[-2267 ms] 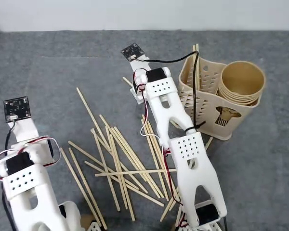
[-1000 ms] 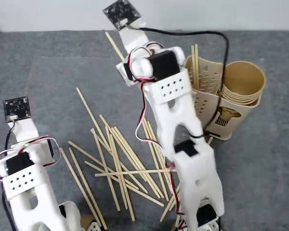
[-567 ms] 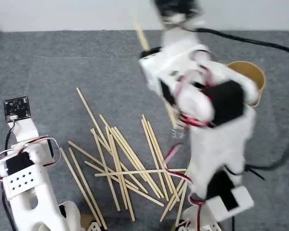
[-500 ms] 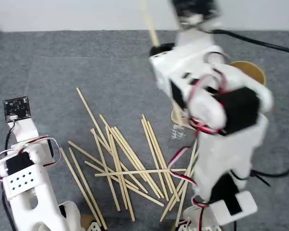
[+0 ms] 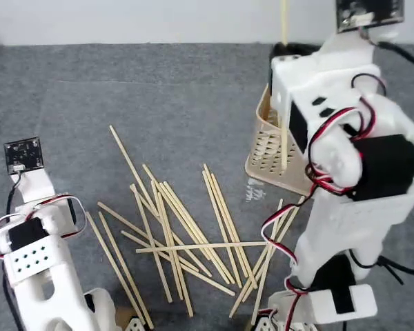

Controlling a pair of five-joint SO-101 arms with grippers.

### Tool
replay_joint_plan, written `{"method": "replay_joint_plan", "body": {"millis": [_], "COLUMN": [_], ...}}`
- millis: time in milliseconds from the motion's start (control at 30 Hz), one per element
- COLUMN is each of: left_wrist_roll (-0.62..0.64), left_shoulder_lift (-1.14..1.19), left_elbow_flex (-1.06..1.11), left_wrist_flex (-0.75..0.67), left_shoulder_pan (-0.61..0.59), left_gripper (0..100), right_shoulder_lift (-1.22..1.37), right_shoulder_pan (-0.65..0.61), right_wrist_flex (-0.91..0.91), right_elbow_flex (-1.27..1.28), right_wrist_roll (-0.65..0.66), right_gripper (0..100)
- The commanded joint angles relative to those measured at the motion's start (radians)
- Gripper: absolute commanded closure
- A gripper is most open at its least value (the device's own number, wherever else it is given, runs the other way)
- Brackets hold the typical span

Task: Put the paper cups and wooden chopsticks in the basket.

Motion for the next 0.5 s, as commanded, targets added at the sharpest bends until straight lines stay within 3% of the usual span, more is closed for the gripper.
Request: {"method": "replay_joint_plan", "body": {"millis": [0, 133, 300, 467], "left_wrist_roll": [-0.003, -0.003, -0.003, -0.003], "left_shoulder_lift": [-0.023, -0.023, -0.023, -0.023], "left_elbow_flex": [-0.007, -0.007, -0.001, 0.004], "left_wrist_flex": [-0.021, -0.023, -0.023, -0.025], "left_shoulder_pan": [-0.002, -0.002, -0.002, -0.002], "left_gripper": [98, 98, 98, 98], "right_shoulder_lift": [-0.079, -0.137, -0.297, -0.449], "right_shoulder_pan": [0.013, 0.031, 0.036, 0.079], "right_wrist_flex": [0.054, 0.058, 0.053, -0.206], "right_elbow_flex": [0.002, 0.034, 0.342, 0.654], "right_wrist_roll": [-0.011, -0.003, -0.002, -0.014], "right_gripper": [99.1, 99.1, 99.2, 99.1]}}
